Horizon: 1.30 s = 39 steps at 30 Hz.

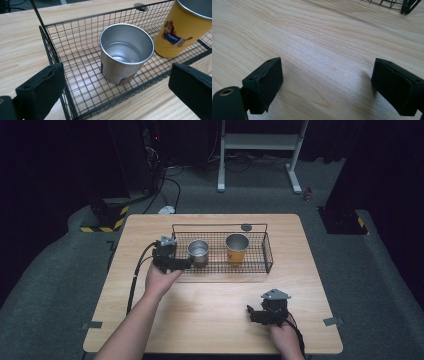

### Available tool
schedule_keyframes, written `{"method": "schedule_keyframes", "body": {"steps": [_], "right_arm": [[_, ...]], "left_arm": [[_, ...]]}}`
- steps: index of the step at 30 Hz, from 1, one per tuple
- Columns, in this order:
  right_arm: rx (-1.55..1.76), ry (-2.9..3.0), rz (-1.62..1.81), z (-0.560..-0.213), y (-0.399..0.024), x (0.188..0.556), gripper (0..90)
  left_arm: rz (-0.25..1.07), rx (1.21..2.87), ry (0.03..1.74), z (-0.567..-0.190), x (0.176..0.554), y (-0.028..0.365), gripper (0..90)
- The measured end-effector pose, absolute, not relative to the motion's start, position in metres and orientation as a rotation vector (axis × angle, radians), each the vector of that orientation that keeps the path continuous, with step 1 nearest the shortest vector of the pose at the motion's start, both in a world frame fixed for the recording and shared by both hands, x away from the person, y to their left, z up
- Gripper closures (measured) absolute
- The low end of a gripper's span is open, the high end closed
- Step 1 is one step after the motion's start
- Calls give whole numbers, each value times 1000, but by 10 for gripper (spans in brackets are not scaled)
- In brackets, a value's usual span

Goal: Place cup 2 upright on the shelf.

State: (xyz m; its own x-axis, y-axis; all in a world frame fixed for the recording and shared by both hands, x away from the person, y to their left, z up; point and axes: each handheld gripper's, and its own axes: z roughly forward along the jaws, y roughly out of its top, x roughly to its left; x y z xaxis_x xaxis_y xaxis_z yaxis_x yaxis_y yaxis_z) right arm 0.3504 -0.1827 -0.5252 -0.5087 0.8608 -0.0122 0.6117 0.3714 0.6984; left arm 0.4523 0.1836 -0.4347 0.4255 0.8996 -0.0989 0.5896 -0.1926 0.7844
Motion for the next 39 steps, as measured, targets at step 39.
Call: {"method": "schedule_keyframes", "body": {"steps": [39], "right_arm": [[1294,2256,909,-525,-182,349,106]], "left_arm": [[510,2093,1236,-529,328,259,6]]}}
